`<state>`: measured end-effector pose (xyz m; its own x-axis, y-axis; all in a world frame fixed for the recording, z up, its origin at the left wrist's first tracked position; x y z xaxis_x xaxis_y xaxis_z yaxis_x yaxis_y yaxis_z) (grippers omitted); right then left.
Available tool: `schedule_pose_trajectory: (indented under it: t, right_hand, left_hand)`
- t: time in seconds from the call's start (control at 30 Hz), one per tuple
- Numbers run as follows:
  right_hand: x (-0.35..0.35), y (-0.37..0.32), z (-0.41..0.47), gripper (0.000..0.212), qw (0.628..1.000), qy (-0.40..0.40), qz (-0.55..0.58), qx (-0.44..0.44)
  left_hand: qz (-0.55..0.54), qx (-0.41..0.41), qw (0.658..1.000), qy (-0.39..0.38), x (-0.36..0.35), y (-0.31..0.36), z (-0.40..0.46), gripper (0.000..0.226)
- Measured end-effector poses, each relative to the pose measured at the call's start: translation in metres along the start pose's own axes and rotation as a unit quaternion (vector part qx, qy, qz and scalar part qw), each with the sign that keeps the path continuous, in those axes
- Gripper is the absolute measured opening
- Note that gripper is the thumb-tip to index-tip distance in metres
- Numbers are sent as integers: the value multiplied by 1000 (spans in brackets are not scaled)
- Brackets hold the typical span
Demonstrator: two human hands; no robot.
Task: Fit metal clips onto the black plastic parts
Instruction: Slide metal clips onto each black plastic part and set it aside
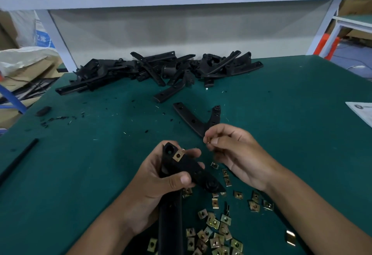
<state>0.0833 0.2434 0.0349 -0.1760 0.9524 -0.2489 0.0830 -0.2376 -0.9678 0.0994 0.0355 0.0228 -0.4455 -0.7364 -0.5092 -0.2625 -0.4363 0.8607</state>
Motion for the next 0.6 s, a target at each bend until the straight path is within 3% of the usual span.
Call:
schedule_pose_trajectory:
  t: [0.13, 0.3, 0.6]
  right_hand:
    - [0, -2, -3, 12, 999, -42, -2, -10]
    - [-7, -3, -9, 11, 995, -92, -15, -33]
    - [-9, -3, -10, 16, 994, -93, -52, -22]
  left_hand:
    - [13, 3, 1000, -16, -2, 2, 0, 49]
    - [49, -27, 998, 29, -3, 3, 1, 45]
    - [67, -31, 995, 61, 3, -1, 3, 47]
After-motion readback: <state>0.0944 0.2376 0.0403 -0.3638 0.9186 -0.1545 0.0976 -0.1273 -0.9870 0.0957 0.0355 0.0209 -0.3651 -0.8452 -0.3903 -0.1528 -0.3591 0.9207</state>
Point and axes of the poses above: each hand's wrist, its own z-axis towards the middle knuckle, its own x-axis out of the back of the hand, y = z × x, the point moved 1 cm from there along z, towards the middle knuckle, and after that the axes turned 2 degrees about -z, right-handed, at the moved point
